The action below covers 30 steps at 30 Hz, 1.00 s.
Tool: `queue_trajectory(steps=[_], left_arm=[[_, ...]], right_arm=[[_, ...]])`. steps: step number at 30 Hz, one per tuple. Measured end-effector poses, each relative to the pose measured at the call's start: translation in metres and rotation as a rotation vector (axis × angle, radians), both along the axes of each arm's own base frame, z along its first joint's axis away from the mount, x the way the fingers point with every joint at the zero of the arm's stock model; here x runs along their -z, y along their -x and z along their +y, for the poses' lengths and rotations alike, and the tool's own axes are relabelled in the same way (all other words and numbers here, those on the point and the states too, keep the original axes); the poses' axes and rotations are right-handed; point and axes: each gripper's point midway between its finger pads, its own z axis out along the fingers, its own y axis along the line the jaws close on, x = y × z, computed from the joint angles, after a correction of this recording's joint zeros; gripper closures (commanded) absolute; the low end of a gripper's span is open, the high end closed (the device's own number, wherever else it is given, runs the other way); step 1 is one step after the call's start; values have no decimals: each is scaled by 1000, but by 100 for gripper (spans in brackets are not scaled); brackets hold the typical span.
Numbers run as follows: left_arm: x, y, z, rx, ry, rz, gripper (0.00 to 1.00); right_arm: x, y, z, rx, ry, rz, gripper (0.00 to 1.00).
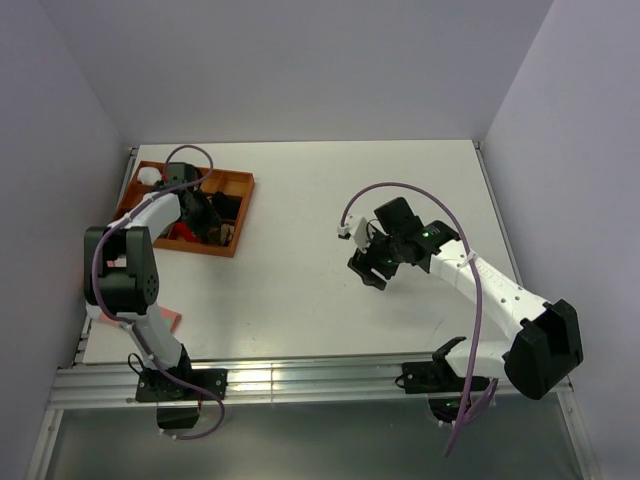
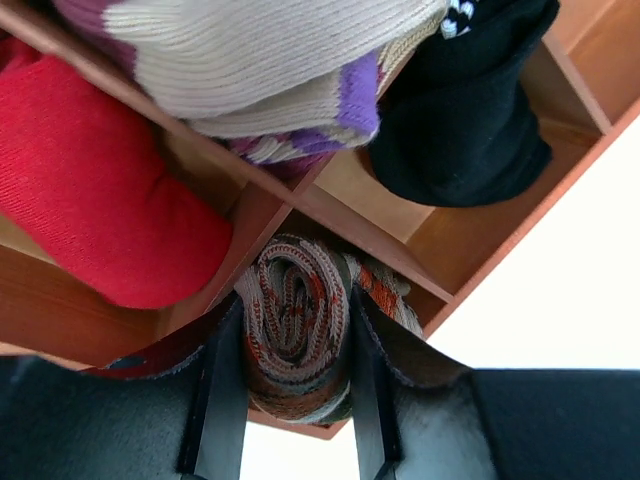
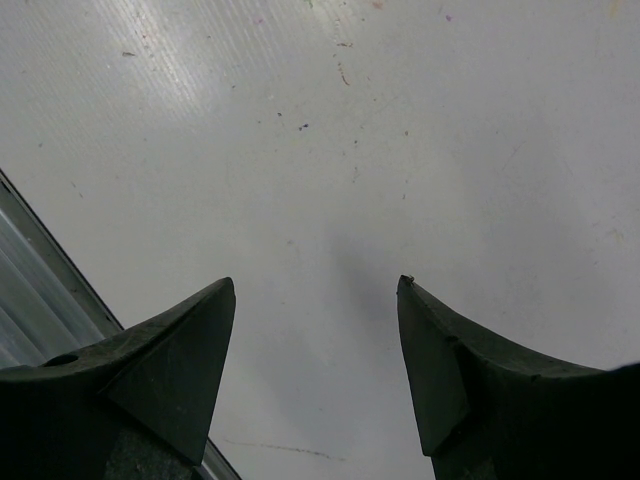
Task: Roll the socks
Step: Place the sock in the storage box.
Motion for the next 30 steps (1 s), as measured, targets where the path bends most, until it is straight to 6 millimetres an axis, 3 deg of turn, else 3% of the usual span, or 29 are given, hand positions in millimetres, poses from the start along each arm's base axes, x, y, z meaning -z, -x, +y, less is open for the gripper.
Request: queue_trajectory(steps=[17,30], left_arm=[[21,-3,-5,8,-146,44,100],[24,-6,-6,-73,-181,62,100]], right_arm=[[3,0,0,0,7,11,28],[9,0,0,0,19,30,28]])
